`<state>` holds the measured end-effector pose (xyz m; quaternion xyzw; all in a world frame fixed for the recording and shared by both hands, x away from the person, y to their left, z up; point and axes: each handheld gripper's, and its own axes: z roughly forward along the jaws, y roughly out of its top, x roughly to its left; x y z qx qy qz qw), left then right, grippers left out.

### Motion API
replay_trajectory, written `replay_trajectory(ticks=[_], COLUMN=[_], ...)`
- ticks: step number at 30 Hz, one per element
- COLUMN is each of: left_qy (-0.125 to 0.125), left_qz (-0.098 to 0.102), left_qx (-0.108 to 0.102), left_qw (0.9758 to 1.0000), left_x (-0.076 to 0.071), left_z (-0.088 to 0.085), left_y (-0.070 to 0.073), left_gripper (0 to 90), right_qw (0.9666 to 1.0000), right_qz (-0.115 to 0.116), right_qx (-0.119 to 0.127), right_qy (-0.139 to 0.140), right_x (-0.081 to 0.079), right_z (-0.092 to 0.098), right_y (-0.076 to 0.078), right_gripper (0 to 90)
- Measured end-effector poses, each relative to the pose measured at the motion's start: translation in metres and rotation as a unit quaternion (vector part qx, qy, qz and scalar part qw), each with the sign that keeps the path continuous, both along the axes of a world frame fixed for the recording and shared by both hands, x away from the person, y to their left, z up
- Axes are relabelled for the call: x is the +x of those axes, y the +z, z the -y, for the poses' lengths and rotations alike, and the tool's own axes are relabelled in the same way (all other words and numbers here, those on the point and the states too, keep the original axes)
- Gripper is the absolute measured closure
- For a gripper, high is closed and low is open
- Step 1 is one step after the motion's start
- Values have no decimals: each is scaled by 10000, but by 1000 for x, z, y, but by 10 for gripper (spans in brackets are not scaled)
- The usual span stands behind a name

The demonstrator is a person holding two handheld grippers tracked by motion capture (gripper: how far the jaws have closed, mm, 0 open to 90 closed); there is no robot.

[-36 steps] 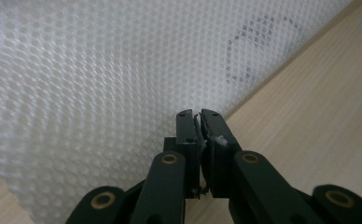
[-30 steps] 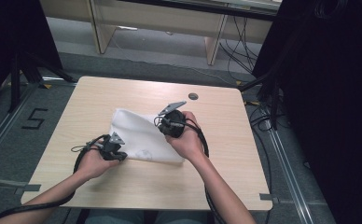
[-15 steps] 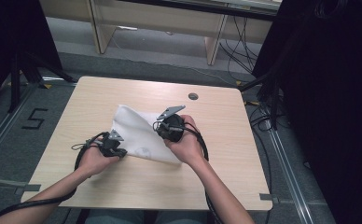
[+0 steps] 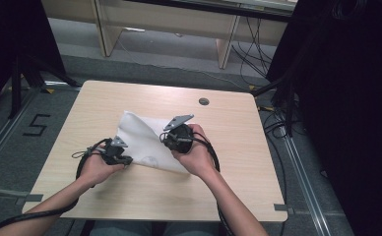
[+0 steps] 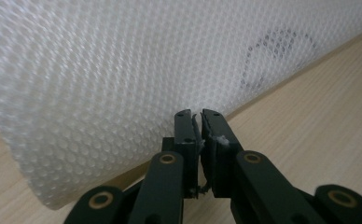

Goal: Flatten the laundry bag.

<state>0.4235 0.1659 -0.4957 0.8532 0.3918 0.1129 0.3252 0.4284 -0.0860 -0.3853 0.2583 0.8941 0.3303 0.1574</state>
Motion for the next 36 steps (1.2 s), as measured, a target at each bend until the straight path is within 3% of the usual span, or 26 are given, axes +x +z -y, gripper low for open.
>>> replay_trajectory(ticks=[1,4,7,10,19,20,21,22,27,29,31,36], left_qy=[23,107,81,72,157,128,167,178,250,270,317,676], left_qz=[-63,-63,-134,-135,-195,-216,-277,-254,-334,-335,-280,-115], left_qx=[-47,-112,-29,-8,-36,-1,-78,-77,-103,-148,-205,-495], left_qw=[10000,9999,9999,9999,9997,9997,9994,9995,9991,9990,9989,9964], left_x=[-1,-2,-1,-1,1,2,3,2,2,0,-1,-12], left_z=[-2,-9,-12,-11,-10,-12,-13,-13,-17,-25,-30,-62], left_y=[1,1,1,-2,-6,-5,-5,-5,-4,1,3,13], left_gripper=[837,831,831,831,828,827,826,824,807,804,801,779], right_qw=[9999,9999,9997,9999,9994,9990,9986,9980,9969,9969,9962,9952], right_qz=[-109,-10,-17,-125,-126,-167,-66,-151,-159,-269,-190,-207], right_qx=[-1,-34,-56,-33,46,80,64,54,10,15,-5,1], right_qy=[13,118,230,62,327,397,513,605,766,738,852,956], right_x=[-2,-3,-4,-8,-19,-22,-21,-23,-28,-32,-34,-39], right_z=[-1,-1,-2,-3,-5,-5,-5,-5,-10,-12,-13,-14], right_y=[0,-4,-6,-8,-7,-7,-7,-7,-10,-12,-13,-15], right_gripper=[897,897,897,897,899,899,899,899,899,899,899,899])
